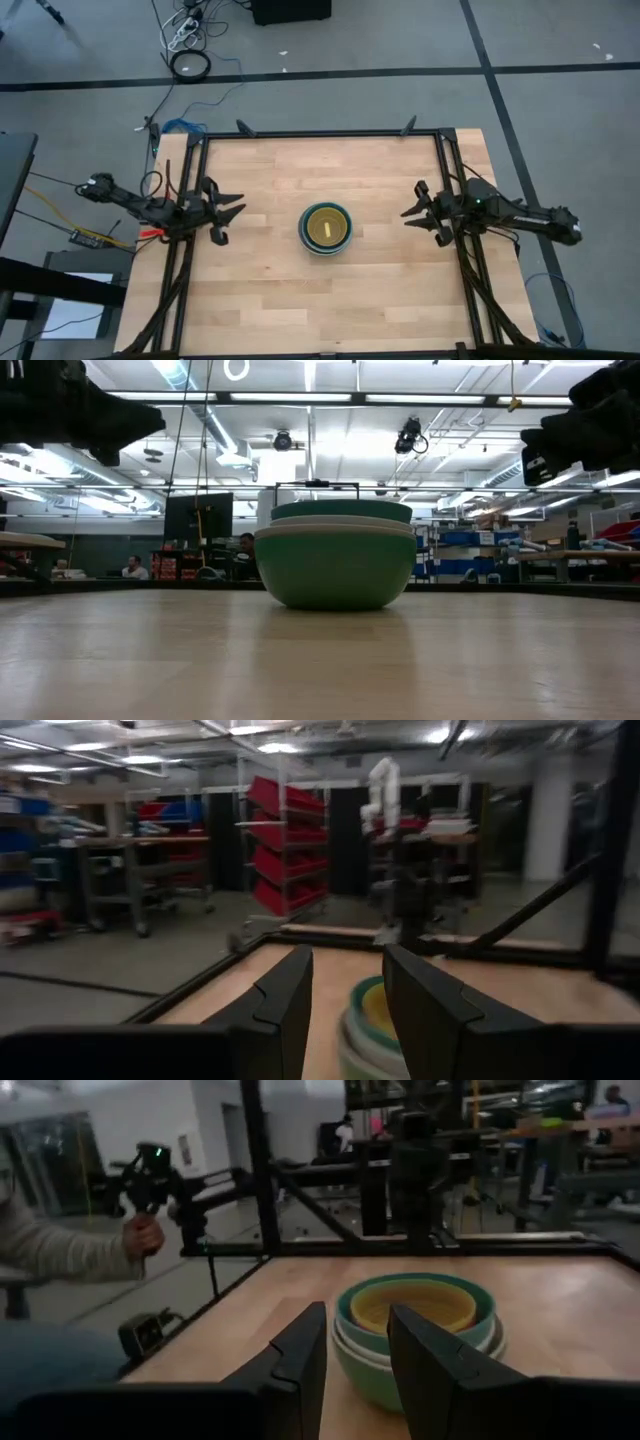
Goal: Nest bowls inside each other
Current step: Return to Home Position
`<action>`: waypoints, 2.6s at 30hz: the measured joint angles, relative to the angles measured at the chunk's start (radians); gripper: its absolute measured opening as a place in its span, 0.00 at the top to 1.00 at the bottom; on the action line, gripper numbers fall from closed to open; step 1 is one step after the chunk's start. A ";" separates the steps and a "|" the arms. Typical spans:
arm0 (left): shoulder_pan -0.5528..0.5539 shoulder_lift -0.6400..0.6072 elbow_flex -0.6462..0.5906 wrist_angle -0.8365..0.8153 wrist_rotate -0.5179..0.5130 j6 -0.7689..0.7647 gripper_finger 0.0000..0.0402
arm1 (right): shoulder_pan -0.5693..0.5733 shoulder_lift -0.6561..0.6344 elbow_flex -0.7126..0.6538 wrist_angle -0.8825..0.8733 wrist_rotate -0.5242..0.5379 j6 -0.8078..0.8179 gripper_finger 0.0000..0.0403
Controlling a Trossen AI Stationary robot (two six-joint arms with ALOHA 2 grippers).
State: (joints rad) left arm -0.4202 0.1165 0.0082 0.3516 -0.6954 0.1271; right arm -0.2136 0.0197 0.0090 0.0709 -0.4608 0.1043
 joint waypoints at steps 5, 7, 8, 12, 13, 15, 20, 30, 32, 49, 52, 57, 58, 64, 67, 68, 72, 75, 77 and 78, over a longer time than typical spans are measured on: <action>0.034 0.000 0.000 -0.028 -0.060 0.028 0.67 | 0.052 0.038 0.000 -0.017 0.178 -0.103 0.75; 0.051 0.000 0.000 -0.042 -0.064 0.027 0.67 | 0.055 0.056 0.000 -0.029 0.275 -0.114 0.75; 0.061 0.000 0.000 -0.049 -0.066 0.027 0.67 | 0.054 0.065 0.000 -0.033 0.307 -0.120 0.75; 0.095 0.000 0.000 -0.083 -0.048 0.000 0.67 | 0.053 0.092 0.000 -0.036 0.332 -0.123 0.75; 0.099 0.000 0.000 -0.086 -0.003 -0.021 0.67 | 0.053 0.093 0.000 -0.035 0.318 -0.110 0.75; 0.107 0.000 0.000 -0.085 0.170 -0.085 0.67 | 0.052 0.093 0.000 -0.024 0.252 -0.078 0.75; 0.105 0.000 0.000 -0.177 0.497 -0.291 0.67 | 0.053 0.092 -0.001 -0.009 0.124 -0.047 0.75; 0.105 0.000 0.000 -0.180 0.495 -0.262 0.67 | 0.052 0.092 -0.001 -0.007 0.129 -0.053 0.75; 0.105 0.000 0.000 -0.183 0.495 -0.259 0.67 | 0.052 0.092 -0.001 -0.007 0.131 -0.028 0.75; 0.105 0.000 0.000 -0.186 0.495 -0.263 0.67 | 0.052 0.092 -0.002 -0.005 0.130 0.005 0.75; 0.105 0.000 0.000 -0.186 0.495 -0.263 0.67 | 0.052 0.092 -0.002 -0.005 0.130 0.005 0.75; 0.105 0.000 0.000 -0.186 0.494 -0.263 0.67 | 0.052 0.092 -0.002 -0.005 0.129 0.005 0.75; 0.105 0.000 0.000 -0.186 0.494 -0.263 0.67 | 0.052 0.092 -0.002 -0.005 0.129 0.005 0.75; 0.105 0.000 0.000 -0.186 0.494 -0.263 0.67 | 0.052 0.092 -0.002 -0.005 0.128 0.005 0.75; 0.105 0.000 -0.001 -0.186 0.494 -0.263 0.67 | 0.052 0.092 -0.002 -0.005 0.128 0.005 0.75; 0.105 0.000 -0.001 -0.186 0.494 -0.263 0.67 | 0.052 0.092 -0.002 -0.005 0.128 0.005 0.75; 0.105 0.000 -0.001 -0.186 0.494 -0.263 0.67 | 0.052 0.092 -0.002 -0.005 0.128 0.005 0.75; 0.105 0.000 -0.001 -0.186 0.494 -0.262 0.67 | 0.052 0.092 -0.002 -0.005 0.128 0.005 0.75; 0.105 0.000 -0.001 -0.186 0.494 -0.263 0.67 | 0.052 0.092 -0.002 -0.005 0.128 0.005 0.75; 0.105 0.000 -0.001 -0.186 0.494 -0.263 0.67 | 0.052 0.092 -0.002 -0.005 0.128 0.005 0.75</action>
State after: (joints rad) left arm -0.3157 0.1169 0.0074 0.1658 -0.2012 -0.1354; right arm -0.1612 0.1112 0.0071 0.0658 -0.3328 0.1097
